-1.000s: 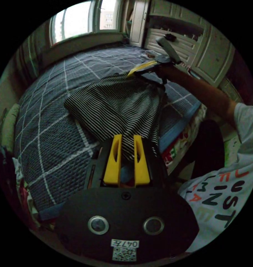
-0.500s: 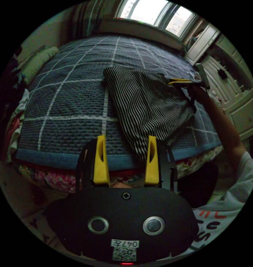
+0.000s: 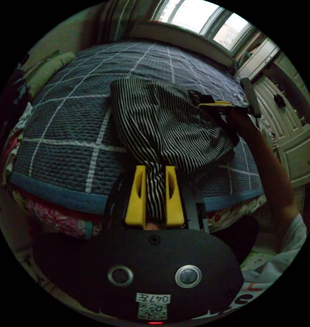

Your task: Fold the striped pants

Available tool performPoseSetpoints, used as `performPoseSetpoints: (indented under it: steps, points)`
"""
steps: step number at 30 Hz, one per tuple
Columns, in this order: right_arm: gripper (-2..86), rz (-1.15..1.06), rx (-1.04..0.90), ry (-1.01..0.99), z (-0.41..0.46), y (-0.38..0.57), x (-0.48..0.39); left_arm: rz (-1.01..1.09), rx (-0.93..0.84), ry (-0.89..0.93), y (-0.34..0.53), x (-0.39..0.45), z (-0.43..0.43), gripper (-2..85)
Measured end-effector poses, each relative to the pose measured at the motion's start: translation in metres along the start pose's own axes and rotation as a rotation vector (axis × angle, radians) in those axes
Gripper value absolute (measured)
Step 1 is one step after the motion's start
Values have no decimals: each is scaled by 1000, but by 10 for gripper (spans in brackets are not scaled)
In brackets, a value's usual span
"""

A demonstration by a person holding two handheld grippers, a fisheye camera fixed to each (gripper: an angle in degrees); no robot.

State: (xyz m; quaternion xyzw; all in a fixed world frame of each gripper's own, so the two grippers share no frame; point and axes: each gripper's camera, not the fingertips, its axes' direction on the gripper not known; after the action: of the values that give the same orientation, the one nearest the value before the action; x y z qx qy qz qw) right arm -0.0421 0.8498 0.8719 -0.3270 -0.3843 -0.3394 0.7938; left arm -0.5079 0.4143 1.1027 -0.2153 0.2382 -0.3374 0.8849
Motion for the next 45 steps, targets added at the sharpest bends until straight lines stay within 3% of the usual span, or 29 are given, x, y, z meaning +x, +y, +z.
performPoseSetpoints:
  steps: [10,16,23,31,38,42,45]
  points:
    - [40,-182,114,453,-34,-102,-185,147,204,-189,55,20,-106,30]
    - [35,-254,178,600,-68,-182,-296,171,250,-154,77,12,-189,27]
    - [33,-336,271,630,-119,-291,-418,130,368,-102,114,-30,-315,29]
    - [30,-543,488,594,-205,-518,-623,130,599,-113,172,-123,-519,30]
    - [32,-582,753,566,-266,-743,-771,156,839,-402,188,-216,-733,32]
    - [35,-529,761,526,-249,-906,-826,87,846,-450,165,-280,-806,34]
    - [36,-482,640,451,-185,-1027,-845,-44,733,-350,128,-362,-824,38]
